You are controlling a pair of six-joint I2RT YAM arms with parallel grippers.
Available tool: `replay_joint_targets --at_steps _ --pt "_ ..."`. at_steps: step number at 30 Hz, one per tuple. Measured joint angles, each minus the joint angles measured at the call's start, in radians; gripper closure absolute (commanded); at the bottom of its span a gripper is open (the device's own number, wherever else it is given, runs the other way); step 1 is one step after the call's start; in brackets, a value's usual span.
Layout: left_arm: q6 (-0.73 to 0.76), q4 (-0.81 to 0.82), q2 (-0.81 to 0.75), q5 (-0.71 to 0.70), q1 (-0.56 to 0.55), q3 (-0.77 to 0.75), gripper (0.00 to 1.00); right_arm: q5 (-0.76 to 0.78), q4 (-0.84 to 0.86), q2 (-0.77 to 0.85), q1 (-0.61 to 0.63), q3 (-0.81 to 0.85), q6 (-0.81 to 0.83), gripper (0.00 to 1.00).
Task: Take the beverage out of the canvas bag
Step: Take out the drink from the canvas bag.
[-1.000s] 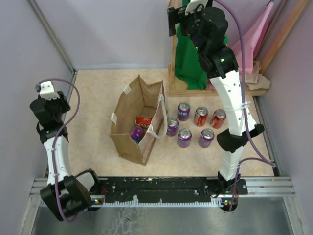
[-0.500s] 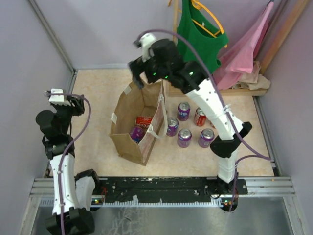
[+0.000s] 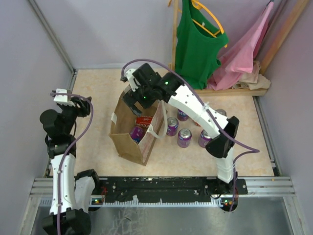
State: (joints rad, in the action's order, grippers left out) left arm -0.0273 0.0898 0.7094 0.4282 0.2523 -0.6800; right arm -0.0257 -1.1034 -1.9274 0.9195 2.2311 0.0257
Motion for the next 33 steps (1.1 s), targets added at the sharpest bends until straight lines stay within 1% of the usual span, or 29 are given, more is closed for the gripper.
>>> replay_joint_targets --at_steps 2,4,5,14,24,28,31,33 --pt "-0.004 -0.002 0.005 0.000 0.000 0.000 0.40 -0.005 -0.009 -0.033 0.000 -0.020 0.009 0.01" --pt "-0.007 -0.011 0.010 0.000 0.000 -0.002 0.35 -0.007 -0.010 -0.082 0.000 -0.026 0.018 0.01" --pt "-0.009 -0.019 0.012 0.001 0.000 -0.002 0.34 -0.007 -0.008 -0.106 0.000 -0.026 0.023 0.01" --pt "-0.041 -0.072 -0.008 0.020 0.000 -0.002 0.31 -0.016 -0.002 -0.255 0.000 -0.026 0.065 0.01" --pt "-0.044 -0.074 -0.003 0.026 -0.008 0.000 0.30 0.006 0.048 -0.292 0.005 -0.028 0.090 0.01" --pt "-0.050 -0.071 0.001 0.028 -0.016 0.010 0.30 0.024 0.068 -0.294 0.010 -0.087 0.095 0.01" --pt "-0.052 -0.071 0.005 0.028 -0.022 0.017 0.30 0.033 0.062 -0.296 0.014 -0.184 0.095 0.01" --pt "-0.052 -0.069 0.005 0.027 -0.026 0.021 0.30 0.071 0.077 -0.294 0.021 -0.211 0.111 0.01"
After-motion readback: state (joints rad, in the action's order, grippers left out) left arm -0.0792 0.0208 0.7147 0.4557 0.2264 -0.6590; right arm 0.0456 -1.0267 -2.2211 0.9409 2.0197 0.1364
